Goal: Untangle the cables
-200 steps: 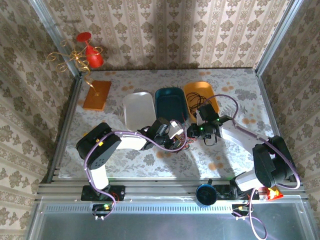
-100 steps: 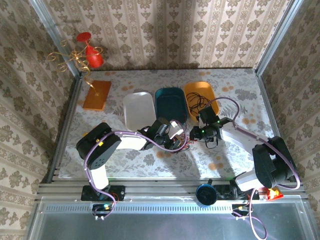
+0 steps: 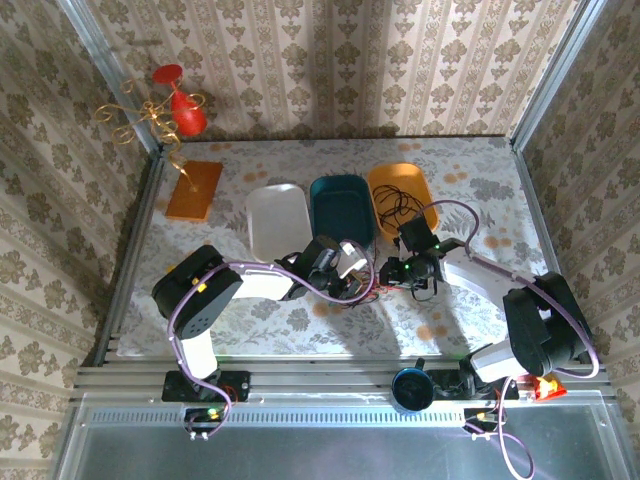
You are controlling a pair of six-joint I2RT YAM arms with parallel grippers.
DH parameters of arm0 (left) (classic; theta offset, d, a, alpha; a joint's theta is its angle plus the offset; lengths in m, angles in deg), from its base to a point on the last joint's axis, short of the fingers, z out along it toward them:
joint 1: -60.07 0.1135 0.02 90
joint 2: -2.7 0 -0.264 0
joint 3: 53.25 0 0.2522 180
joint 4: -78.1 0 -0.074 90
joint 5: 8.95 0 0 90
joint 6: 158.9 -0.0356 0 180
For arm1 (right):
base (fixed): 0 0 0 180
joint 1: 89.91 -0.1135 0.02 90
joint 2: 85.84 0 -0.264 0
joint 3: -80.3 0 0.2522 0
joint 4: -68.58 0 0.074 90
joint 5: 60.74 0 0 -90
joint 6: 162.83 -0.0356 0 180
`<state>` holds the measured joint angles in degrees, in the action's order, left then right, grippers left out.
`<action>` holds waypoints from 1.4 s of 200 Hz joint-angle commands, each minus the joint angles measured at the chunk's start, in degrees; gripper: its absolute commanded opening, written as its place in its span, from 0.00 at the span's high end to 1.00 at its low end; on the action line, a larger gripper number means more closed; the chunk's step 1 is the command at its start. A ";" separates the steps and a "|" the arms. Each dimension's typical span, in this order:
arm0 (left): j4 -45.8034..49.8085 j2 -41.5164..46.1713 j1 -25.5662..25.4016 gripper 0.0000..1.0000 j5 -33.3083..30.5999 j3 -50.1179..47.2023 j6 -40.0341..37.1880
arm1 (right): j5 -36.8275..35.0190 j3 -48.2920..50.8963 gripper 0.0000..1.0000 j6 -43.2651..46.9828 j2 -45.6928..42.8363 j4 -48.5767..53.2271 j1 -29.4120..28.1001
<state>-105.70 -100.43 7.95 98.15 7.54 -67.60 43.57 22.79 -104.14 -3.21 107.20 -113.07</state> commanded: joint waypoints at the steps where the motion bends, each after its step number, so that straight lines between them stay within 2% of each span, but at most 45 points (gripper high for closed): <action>1: 6.88 -1.90 -0.46 0.78 -1.18 -1.51 -1.59 | 3.35 1.69 0.64 -1.94 0.35 1.52 0.69; 80: 7.05 -2.16 -0.53 0.78 -1.02 -1.15 -1.59 | 7.36 2.70 0.65 -3.41 3.60 1.84 2.79; 133: 7.15 -2.16 -0.52 0.78 -1.11 -1.15 -1.71 | 6.63 4.10 0.66 -3.67 4.94 3.35 3.78; 149: 7.10 -2.25 -0.52 0.78 -1.11 -1.08 -1.70 | 5.88 4.29 0.70 -3.32 4.39 3.85 3.81; 197: 7.19 -2.42 -0.48 0.78 -0.88 -0.85 -1.66 | 4.70 3.68 0.90 -3.76 3.67 4.80 3.69; 244: 7.41 -2.59 -0.48 0.78 -0.76 -0.63 -1.76 | -6.63 -0.74 1.00 -2.91 -2.52 10.08 3.73; 280: 8.16 -2.89 -0.50 0.78 -0.49 -0.01 -2.12 | -16.65 -5.85 1.00 -0.47 -10.39 13.99 3.73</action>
<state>-105.24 -100.65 7.86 98.17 7.93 -67.62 37.99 21.02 -107.01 -9.05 115.55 -109.35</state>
